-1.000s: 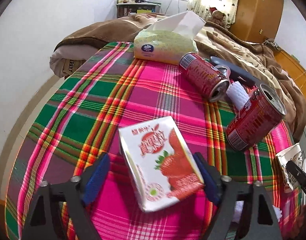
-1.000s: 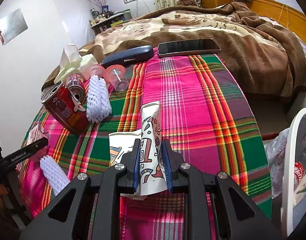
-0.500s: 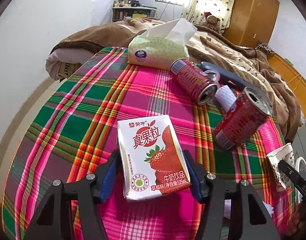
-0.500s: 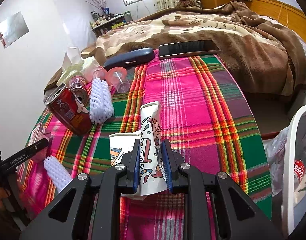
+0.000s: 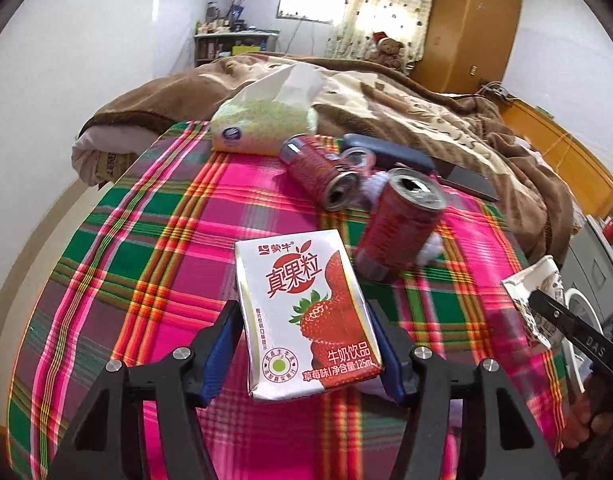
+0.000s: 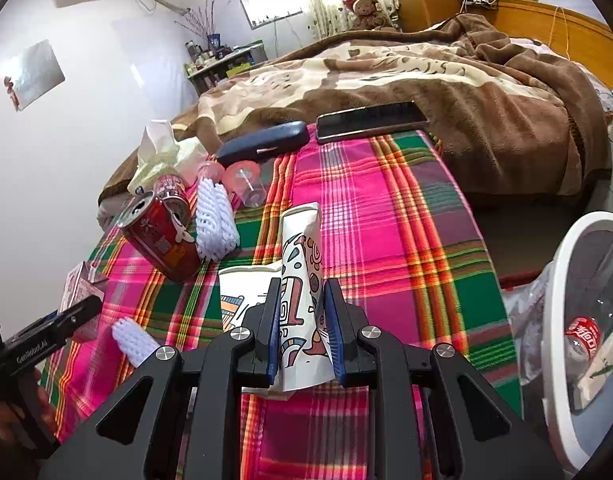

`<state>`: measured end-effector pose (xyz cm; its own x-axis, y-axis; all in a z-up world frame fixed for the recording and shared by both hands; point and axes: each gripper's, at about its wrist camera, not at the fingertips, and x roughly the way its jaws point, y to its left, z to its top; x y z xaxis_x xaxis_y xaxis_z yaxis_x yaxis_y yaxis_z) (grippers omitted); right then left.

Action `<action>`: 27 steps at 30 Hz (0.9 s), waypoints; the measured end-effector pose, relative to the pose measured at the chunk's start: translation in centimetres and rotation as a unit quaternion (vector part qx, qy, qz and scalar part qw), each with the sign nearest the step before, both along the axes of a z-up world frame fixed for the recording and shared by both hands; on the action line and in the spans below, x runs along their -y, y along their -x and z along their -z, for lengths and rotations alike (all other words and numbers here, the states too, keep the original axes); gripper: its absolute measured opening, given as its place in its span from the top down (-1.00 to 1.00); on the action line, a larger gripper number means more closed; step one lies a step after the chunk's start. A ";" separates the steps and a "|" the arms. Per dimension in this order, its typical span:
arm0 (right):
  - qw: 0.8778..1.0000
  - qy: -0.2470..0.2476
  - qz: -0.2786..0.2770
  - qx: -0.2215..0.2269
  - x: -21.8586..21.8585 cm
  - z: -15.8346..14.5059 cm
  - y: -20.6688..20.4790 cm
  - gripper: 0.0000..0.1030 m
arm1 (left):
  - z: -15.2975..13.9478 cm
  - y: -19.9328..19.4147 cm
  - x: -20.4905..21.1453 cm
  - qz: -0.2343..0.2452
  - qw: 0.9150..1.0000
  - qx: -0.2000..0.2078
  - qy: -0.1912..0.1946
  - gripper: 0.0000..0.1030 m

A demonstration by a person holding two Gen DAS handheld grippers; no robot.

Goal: Collect trash
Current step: 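Carry the paper cup and strawberry juice box toward the white wastebasket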

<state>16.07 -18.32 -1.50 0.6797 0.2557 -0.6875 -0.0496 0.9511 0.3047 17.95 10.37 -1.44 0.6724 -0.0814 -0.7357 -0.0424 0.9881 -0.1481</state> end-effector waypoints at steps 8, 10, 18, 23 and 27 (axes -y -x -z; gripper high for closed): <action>1.000 -0.001 0.015 0.018 1.7 -1.2 1.5 0.59 | -1.7 2.1 3.3 0.030 0.999 0.023 -0.010 -0.20; 1.000 -0.001 0.021 0.023 2.4 -1.5 2.0 0.59 | -2.1 2.4 4.1 0.041 0.999 0.028 -0.004 -0.20; 0.998 0.004 0.054 0.040 5.4 -2.4 3.9 0.59 | -3.6 3.6 8.6 0.087 0.995 0.044 0.004 -0.20; 0.995 0.003 0.083 0.048 7.8 -2.7 5.0 0.59 | -4.0 4.2 11.7 0.116 0.992 0.048 0.007 -0.20; 0.994 0.005 0.100 0.050 9.4 -2.8 5.7 0.59 | -4.3 4.5 14.1 0.137 0.989 0.052 0.007 -0.20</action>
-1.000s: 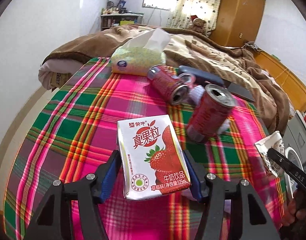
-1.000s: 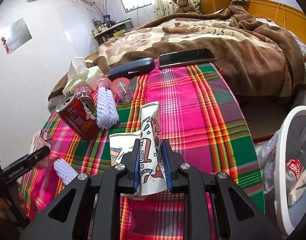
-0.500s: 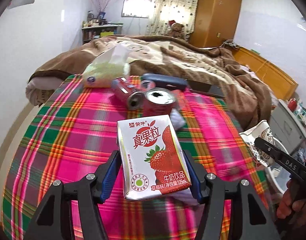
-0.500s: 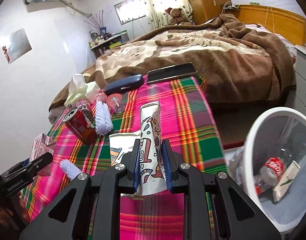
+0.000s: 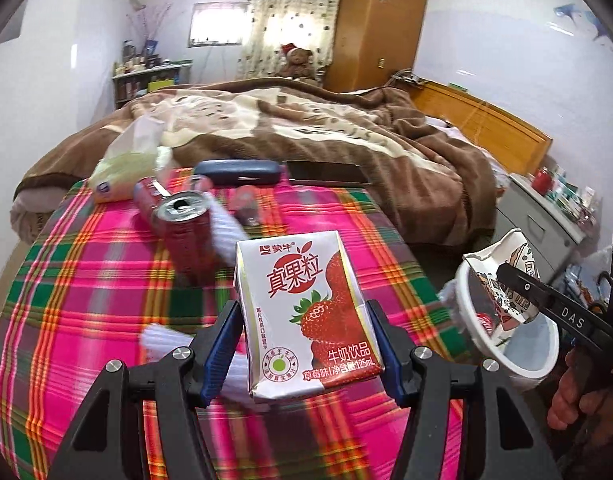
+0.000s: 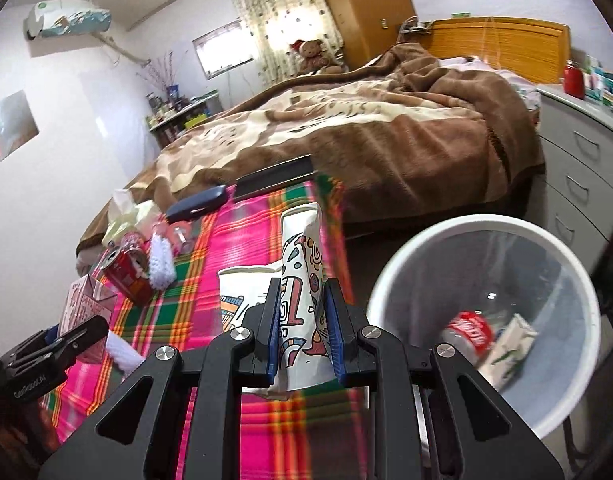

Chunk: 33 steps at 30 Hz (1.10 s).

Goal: Collect trash
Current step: 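Carry the paper cup and strawberry juice box toward the white wastebasket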

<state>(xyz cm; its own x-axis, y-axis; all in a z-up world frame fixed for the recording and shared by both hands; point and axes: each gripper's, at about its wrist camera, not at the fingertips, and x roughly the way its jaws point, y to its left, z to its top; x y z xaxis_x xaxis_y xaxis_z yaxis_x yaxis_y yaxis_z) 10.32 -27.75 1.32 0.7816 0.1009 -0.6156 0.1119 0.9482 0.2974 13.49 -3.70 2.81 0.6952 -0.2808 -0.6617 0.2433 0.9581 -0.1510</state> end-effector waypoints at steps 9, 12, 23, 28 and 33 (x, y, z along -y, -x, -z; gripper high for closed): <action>0.999 0.008 0.047 -0.003 4.0 0.4 1.8 0.59 | -0.6 0.5 6.4 0.060 0.998 0.013 -0.006 -0.20; 0.998 0.001 0.058 -0.004 5.2 0.6 2.4 0.59 | -0.3 0.4 7.9 0.071 0.997 0.009 -0.003 -0.20; 0.999 -0.016 0.041 -0.007 4.6 1.5 2.3 0.59 | 2.5 0.1 4.6 0.020 0.999 -0.022 -0.040 -0.59; 0.999 -0.015 0.032 -0.007 4.1 1.3 2.4 0.59 | 4.6 -0.2 4.1 0.045 0.996 -0.049 -0.064 -0.69; 1.000 -0.011 0.028 -0.009 3.6 1.2 2.3 0.59 | 6.5 -0.4 3.7 0.039 0.994 -0.069 -0.075 -0.69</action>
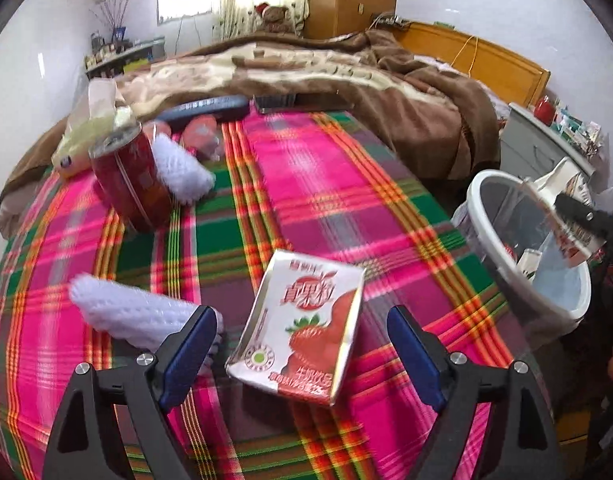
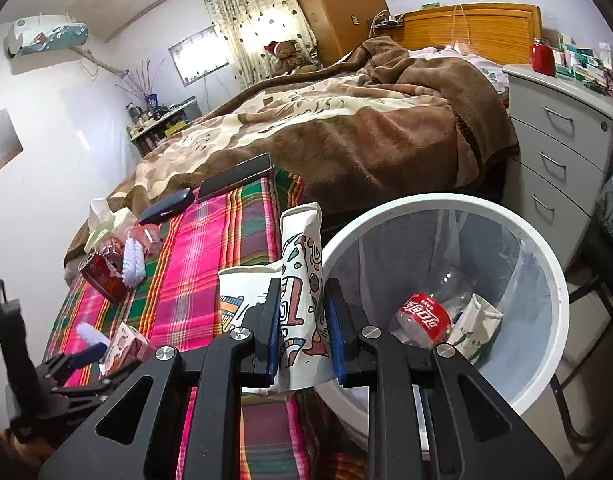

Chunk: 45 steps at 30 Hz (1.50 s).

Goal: Collect trash
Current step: 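Carry the paper cup and strawberry juice box toward the white wastebasket, then open both tools over the wastebasket to drop the cup and juice box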

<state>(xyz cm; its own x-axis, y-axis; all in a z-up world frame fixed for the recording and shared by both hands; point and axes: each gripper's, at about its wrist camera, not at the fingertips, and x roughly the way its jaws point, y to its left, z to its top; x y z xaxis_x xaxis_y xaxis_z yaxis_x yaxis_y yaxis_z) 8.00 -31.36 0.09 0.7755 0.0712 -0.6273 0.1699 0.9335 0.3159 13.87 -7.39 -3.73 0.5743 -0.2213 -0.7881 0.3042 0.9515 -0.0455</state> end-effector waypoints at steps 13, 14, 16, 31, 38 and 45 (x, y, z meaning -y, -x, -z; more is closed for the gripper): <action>1.000 -0.002 0.002 0.003 0.2 -0.2 0.4 0.59 | 0.8 0.3 0.3 0.007 1.000 -0.021 0.018 -0.16; 1.000 -0.003 0.003 0.004 0.3 -0.2 0.4 0.59 | 0.5 0.3 0.6 0.009 1.000 -0.019 0.018 -0.15; 1.000 -0.004 0.005 0.004 0.5 -0.1 0.4 0.59 | -0.1 0.4 1.1 0.013 1.000 -0.012 0.019 -0.14; 0.999 0.006 0.041 0.015 4.3 -1.1 1.9 0.59 | -4.6 1.0 9.5 0.097 0.994 0.024 0.048 -0.14; 0.998 0.021 0.062 0.002 6.4 -0.8 2.2 0.59 | -5.1 1.0 14.4 0.142 0.988 0.019 0.059 -0.15; 0.996 0.028 0.075 -0.026 7.9 0.5 2.0 0.59 | -4.2 0.7 18.7 0.175 0.983 0.005 0.062 -0.15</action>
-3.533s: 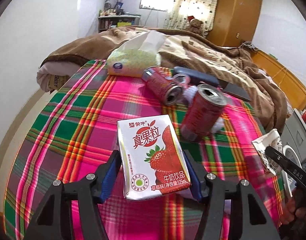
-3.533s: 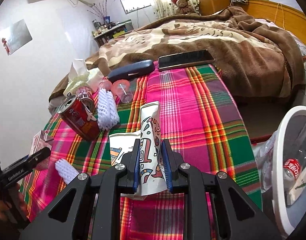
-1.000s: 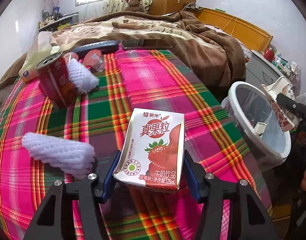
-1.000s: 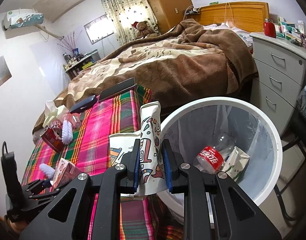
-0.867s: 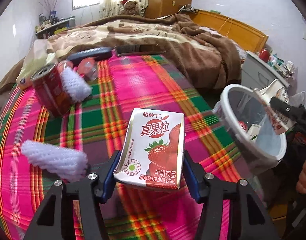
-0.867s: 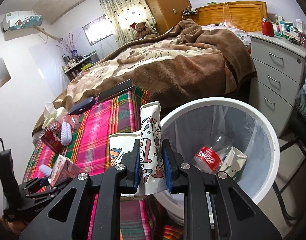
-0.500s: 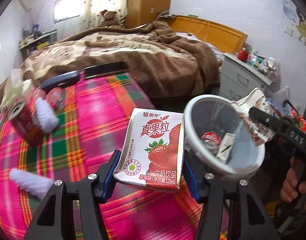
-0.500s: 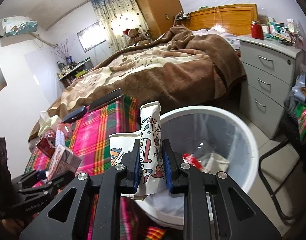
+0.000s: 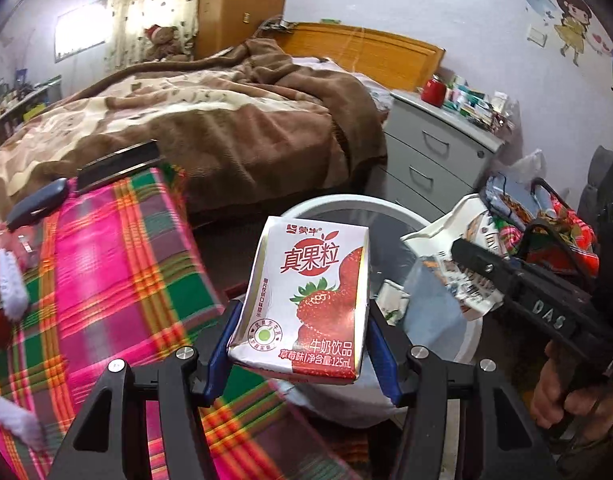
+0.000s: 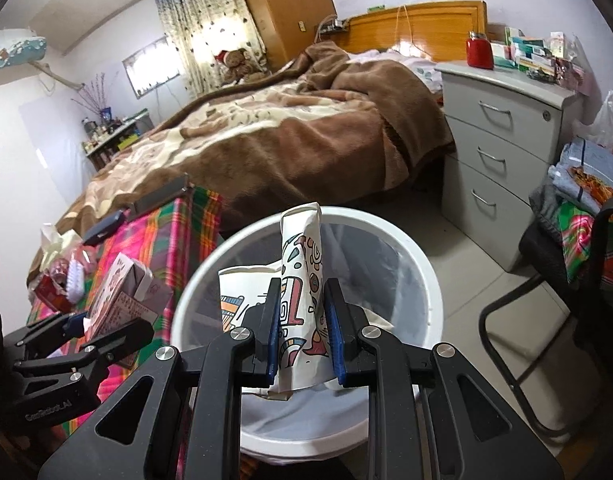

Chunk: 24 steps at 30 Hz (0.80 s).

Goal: Collect trash
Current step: 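Open both tools over the wastebasket to drop the cup and juice box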

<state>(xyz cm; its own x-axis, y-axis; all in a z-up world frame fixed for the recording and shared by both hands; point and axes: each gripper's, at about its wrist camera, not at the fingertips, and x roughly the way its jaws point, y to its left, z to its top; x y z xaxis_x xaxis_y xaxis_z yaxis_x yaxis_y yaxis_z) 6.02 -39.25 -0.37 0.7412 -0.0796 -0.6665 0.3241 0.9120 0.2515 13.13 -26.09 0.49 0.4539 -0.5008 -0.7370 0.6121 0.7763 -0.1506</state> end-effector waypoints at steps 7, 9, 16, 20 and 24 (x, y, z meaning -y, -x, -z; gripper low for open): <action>1.000 0.008 -0.001 -0.030 0.8 1.3 -0.6 0.59 | 1.4 -0.6 2.2 0.012 1.000 -0.014 -0.006 -0.15; 0.999 0.007 -0.002 -0.036 0.9 1.6 -0.8 0.59 | 1.8 -0.8 2.4 0.009 1.000 -0.016 -0.003 -0.16; 0.999 0.002 -0.004 -0.053 0.8 2.1 -1.0 -0.07 | 1.8 -1.3 1.3 0.001 1.000 -0.022 0.015 -0.52; 0.999 0.006 -0.009 -0.048 0.3 1.9 -0.8 -0.07 | 1.6 -1.4 -0.1 -0.010 1.000 -0.017 0.010 -0.53; 0.999 0.005 -0.018 -0.044 -0.4 1.7 -1.1 -0.07 | 1.3 -1.3 -1.9 -0.028 0.999 -0.012 0.014 -0.53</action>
